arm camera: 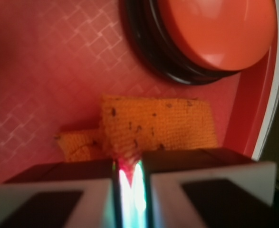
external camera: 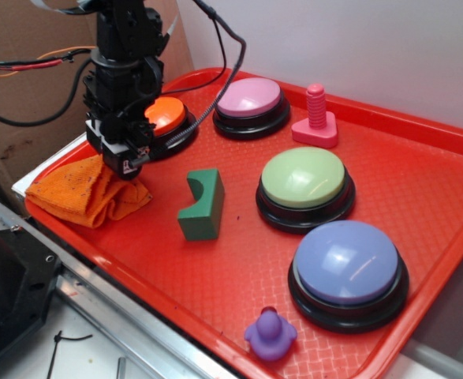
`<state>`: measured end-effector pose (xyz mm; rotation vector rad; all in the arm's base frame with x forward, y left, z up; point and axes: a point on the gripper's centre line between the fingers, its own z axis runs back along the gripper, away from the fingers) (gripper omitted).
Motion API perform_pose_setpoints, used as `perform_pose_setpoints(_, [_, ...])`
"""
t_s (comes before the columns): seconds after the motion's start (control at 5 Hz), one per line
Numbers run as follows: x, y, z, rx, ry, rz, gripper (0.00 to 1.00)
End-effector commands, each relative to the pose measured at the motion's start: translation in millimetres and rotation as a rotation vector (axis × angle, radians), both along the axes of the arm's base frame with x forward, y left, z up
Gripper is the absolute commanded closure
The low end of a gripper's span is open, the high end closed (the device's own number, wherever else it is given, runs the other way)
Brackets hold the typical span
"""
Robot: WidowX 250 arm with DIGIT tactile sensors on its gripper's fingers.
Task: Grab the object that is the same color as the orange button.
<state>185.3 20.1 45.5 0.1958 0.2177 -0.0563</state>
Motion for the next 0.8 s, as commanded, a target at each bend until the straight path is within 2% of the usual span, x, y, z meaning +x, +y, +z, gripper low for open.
perform_pose_setpoints(0.0, [-19, -36, 107, -0.149, -0.199, 0.019, 1.00])
perform_pose_setpoints(0.2, [-33, -61, 157, -0.157, -0.215, -0.012, 1.00])
perform_pose_setpoints(0.4, [-46, -67, 206, -0.170, -0.283, 0.010, 1.00])
perform_pose_setpoints(0.6, [-47, -60, 238, -0.184, -0.314, 0.020, 1.00])
